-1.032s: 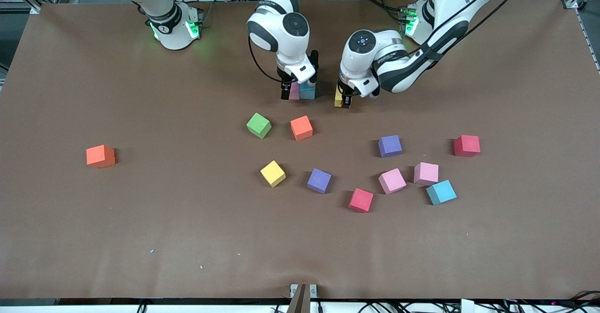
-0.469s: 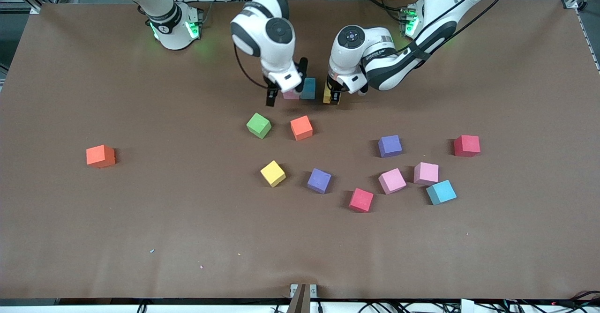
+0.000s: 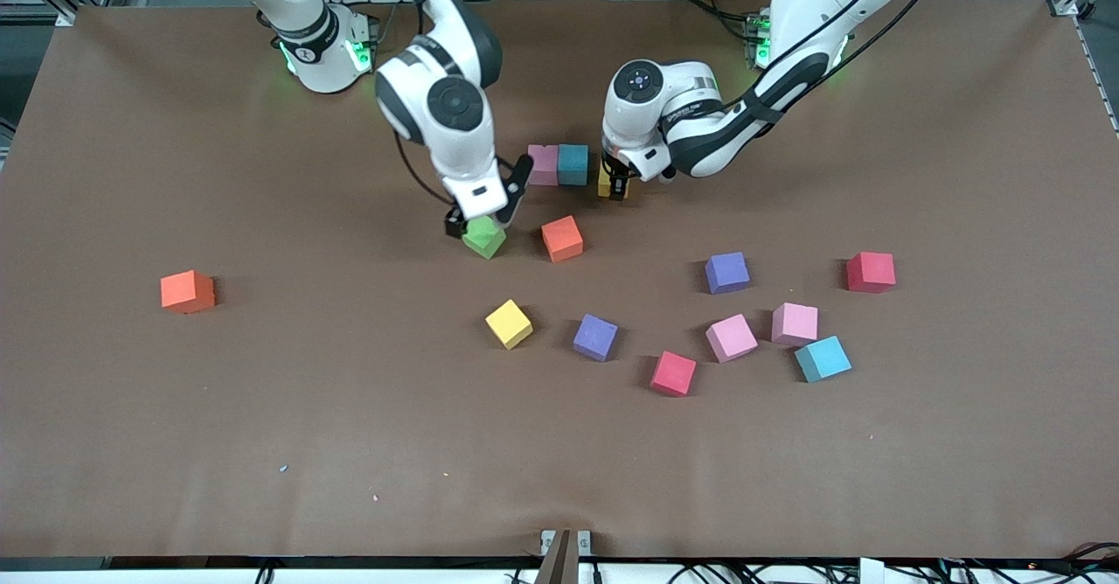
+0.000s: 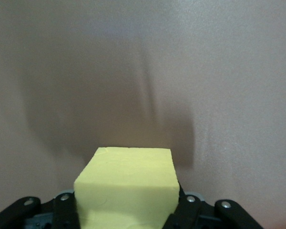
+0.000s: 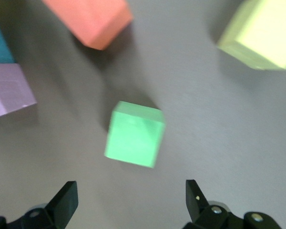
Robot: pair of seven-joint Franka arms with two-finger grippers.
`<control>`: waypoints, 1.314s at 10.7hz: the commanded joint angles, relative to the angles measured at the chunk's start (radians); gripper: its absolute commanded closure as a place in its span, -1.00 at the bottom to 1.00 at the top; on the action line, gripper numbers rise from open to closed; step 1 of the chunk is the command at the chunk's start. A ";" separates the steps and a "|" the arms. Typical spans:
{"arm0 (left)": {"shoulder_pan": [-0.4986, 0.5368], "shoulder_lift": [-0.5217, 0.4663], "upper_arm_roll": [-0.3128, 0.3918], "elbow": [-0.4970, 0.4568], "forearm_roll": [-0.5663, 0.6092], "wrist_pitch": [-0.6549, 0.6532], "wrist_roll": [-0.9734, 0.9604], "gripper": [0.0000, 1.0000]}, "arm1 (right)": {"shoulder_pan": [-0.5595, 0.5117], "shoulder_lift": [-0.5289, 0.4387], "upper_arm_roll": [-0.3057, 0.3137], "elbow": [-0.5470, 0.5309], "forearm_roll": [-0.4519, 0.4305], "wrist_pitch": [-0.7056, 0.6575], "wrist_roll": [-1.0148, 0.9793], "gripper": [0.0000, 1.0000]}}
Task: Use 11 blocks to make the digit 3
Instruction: 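Grasp the green block with the right gripper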
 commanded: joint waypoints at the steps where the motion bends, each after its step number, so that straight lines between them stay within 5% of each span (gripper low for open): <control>1: -0.038 0.018 0.014 0.014 0.048 -0.007 -0.304 1.00 | -0.074 0.080 0.014 0.213 -0.023 -0.206 0.010 -1.00; 6: -0.032 -0.005 -0.013 0.015 0.046 -0.025 -0.339 1.00 | -0.068 0.113 0.015 0.248 -0.091 -0.144 0.021 -1.00; 11: -0.035 -0.005 -0.022 0.015 0.046 -0.027 -0.395 1.00 | -0.120 0.102 0.017 0.196 0.098 -0.073 0.350 -1.00; 14: -0.047 -0.002 -0.022 0.017 0.046 -0.029 -0.444 1.00 | -0.119 0.072 0.014 0.071 0.101 0.059 0.357 -1.00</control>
